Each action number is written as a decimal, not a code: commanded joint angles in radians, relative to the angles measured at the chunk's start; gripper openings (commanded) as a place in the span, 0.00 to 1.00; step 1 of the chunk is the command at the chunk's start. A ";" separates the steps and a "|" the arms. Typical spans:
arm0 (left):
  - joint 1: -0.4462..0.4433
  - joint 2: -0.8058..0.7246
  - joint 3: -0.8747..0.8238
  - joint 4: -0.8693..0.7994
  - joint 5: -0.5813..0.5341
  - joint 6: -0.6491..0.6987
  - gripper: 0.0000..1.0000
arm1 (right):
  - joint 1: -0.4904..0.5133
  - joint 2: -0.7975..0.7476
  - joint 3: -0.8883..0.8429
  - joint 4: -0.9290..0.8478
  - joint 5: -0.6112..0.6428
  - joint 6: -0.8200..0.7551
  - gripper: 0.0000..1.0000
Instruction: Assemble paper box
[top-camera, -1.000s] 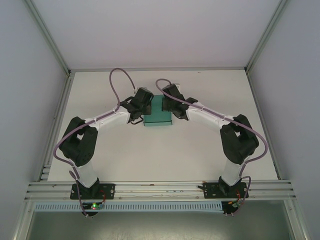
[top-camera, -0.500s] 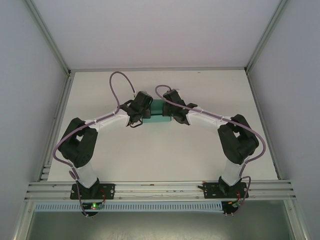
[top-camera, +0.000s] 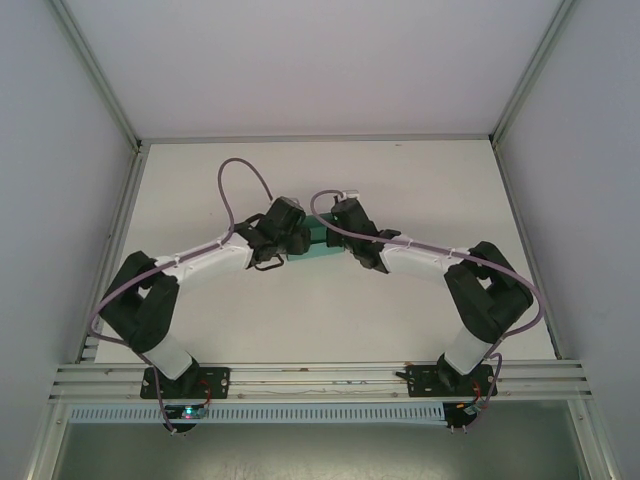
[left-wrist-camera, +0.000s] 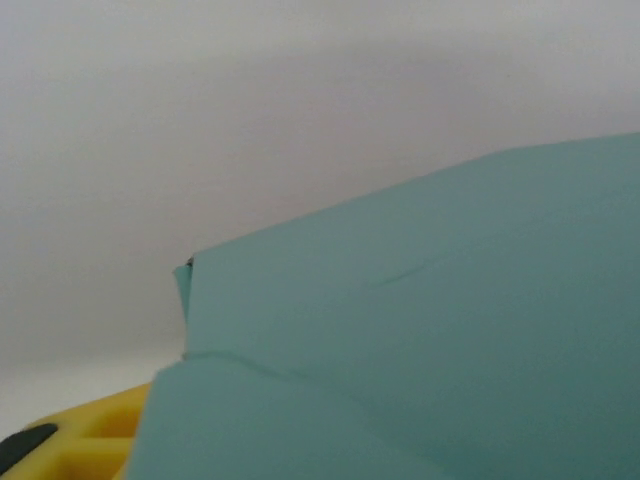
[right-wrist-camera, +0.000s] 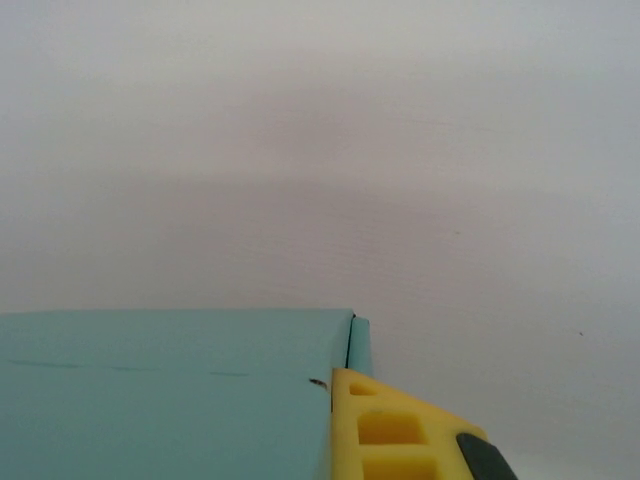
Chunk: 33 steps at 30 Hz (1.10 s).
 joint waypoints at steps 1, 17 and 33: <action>-0.016 -0.076 0.053 -0.111 -0.017 -0.036 0.76 | 0.025 -0.020 -0.060 0.025 0.012 -0.009 0.00; 0.133 -0.316 -0.087 -0.208 -0.053 -0.274 1.00 | 0.192 -0.054 -0.241 0.353 0.260 -0.073 0.00; 0.200 -0.200 -0.407 0.287 0.265 -0.439 0.80 | 0.287 -0.093 -0.287 0.279 0.331 -0.055 0.10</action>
